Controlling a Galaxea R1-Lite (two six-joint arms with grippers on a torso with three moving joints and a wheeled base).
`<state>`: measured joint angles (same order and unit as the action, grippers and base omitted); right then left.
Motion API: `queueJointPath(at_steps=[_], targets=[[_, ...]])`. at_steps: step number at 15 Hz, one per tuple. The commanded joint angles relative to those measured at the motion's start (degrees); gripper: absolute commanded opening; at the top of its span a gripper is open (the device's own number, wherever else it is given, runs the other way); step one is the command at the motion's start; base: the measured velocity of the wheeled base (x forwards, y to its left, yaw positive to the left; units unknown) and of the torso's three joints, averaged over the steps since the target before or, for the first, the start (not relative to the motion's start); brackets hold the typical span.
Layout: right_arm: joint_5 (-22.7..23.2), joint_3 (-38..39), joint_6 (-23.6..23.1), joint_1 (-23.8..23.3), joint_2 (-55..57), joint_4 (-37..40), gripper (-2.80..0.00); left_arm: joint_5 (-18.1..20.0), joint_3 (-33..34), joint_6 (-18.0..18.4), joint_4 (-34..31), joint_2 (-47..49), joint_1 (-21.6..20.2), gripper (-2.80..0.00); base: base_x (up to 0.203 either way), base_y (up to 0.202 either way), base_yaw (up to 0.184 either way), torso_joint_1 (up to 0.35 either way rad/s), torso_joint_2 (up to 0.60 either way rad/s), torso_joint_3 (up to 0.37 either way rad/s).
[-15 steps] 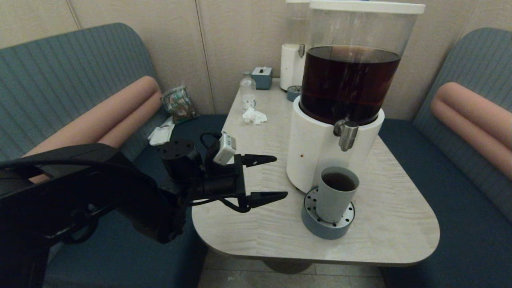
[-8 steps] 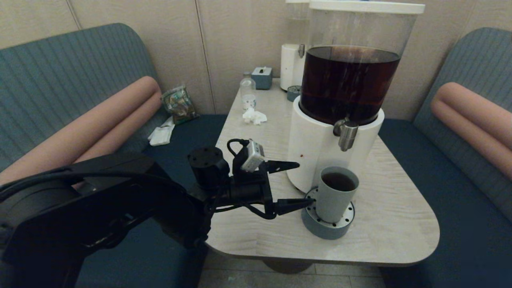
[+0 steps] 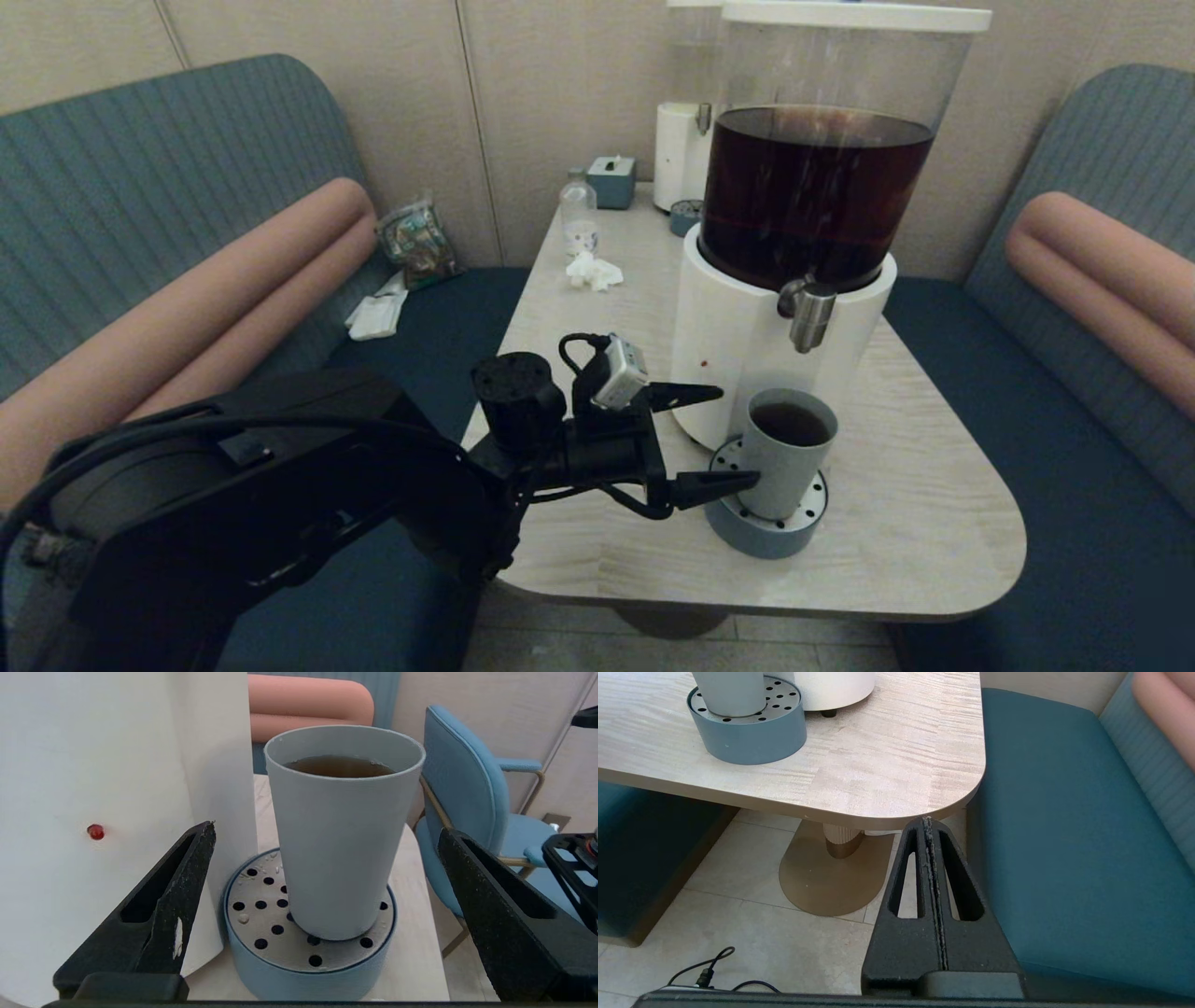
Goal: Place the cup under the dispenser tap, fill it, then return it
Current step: Place the cup next to the water dispenser
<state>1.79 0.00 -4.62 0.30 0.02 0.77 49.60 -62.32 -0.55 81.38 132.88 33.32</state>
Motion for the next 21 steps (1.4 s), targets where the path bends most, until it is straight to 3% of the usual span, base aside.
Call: queueJointPath(at_steps=[1,8,21], targets=[[0.05,0.0,-0.04,-0.03,-0.11,0.02,-2.8,-0.03,-1.17,-0.24,0.45,1.08,0.9,0.0,0.0,0.0,0.0,0.0,0.0,0.0],[0.05,0.0,-0.04,0.05,-0.11,0.02,-2.8,-2.71,-5.5,-1.62,0.53,3.68,3.57,0.0,0.0,0.0,0.0,0.0,0.0,0.0],[0.05,0.0,-0.04,0.05,-0.11,0.02,-2.8,-3.99,-11.43,-2.1,0.36,8.71,4.83,0.0,0.0,0.0,0.0,0.0,0.0,0.0]])
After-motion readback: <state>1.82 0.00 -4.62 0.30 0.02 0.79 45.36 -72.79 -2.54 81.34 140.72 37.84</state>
